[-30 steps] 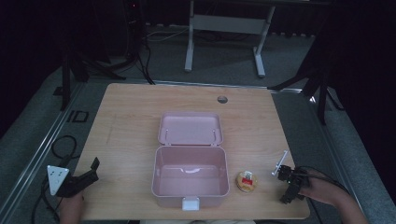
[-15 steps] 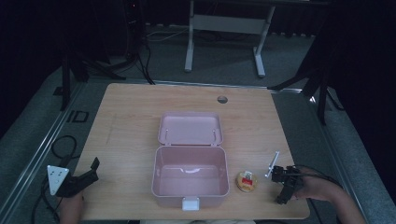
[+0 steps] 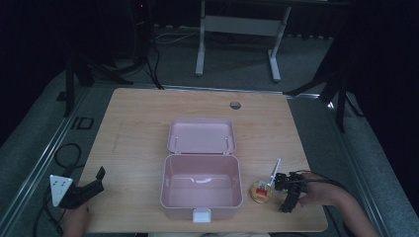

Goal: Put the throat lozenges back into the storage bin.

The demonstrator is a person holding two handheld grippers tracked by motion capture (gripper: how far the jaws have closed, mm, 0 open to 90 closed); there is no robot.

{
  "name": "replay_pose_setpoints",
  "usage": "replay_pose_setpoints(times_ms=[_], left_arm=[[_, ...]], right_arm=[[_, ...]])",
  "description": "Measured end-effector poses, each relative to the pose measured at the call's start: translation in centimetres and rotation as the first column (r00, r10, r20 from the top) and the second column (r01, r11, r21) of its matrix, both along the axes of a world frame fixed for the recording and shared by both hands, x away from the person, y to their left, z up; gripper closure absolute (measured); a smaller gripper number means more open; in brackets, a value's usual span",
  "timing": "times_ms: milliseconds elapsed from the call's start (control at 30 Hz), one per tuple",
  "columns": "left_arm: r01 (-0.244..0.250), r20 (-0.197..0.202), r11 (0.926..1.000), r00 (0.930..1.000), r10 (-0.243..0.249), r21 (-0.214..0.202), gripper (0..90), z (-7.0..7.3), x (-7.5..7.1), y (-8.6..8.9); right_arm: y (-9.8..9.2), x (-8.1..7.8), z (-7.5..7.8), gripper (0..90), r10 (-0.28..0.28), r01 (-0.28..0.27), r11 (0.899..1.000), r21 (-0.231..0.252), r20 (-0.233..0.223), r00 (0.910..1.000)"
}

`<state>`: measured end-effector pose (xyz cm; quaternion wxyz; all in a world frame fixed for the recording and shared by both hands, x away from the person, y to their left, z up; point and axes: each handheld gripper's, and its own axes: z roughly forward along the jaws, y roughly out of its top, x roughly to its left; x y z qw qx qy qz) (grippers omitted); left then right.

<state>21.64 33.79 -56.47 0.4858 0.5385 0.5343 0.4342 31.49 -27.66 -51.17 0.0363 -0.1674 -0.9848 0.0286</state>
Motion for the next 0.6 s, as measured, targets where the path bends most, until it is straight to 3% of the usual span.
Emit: replay_pose_setpoints(times_ms=[600], left_arm=[[0.005,0.000,1.0000,1.0000,-0.005,-0.003,0.4,0.0,0.0,0.1]], right_arm=[[5.1,1.2,-0.4,15.0,0.106,-0.106,0.994,-0.004,0.028,0.9940]])
